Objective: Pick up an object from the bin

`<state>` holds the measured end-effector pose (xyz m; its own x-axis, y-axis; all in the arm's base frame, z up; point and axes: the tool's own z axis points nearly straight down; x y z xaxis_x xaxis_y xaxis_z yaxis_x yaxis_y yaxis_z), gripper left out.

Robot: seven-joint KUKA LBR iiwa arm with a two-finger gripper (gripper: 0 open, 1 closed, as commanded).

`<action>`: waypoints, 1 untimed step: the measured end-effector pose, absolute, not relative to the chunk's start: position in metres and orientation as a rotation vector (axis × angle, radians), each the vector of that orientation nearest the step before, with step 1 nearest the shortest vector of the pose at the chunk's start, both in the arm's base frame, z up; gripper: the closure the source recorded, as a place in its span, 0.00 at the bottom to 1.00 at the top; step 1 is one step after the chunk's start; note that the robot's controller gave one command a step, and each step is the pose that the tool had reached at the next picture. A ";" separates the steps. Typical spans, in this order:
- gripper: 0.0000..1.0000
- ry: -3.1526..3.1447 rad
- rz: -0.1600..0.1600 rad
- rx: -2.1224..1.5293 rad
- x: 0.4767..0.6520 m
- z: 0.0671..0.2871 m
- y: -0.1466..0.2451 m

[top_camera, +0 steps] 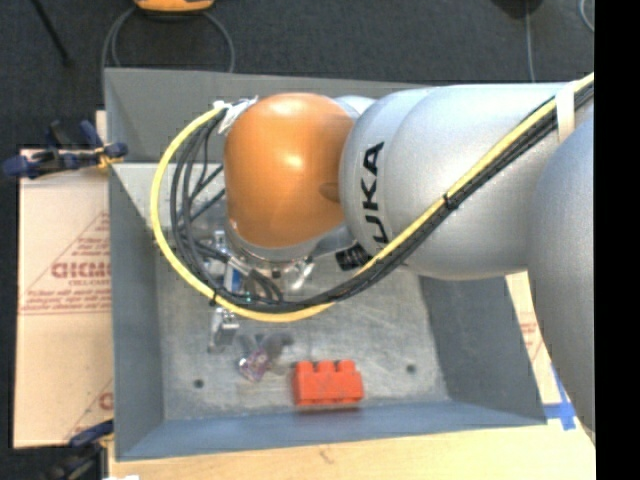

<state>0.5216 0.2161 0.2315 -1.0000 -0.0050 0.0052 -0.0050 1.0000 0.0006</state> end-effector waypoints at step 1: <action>0.00 -3.134 -0.004 0.304 0.519 0.084 0.135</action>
Offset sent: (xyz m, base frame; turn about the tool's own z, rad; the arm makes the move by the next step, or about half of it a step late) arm -0.0055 -0.0871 -0.1615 -0.1896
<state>0.5188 0.1352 0.0840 -0.9813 -0.1924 -0.0077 -0.1924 0.9813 0.0019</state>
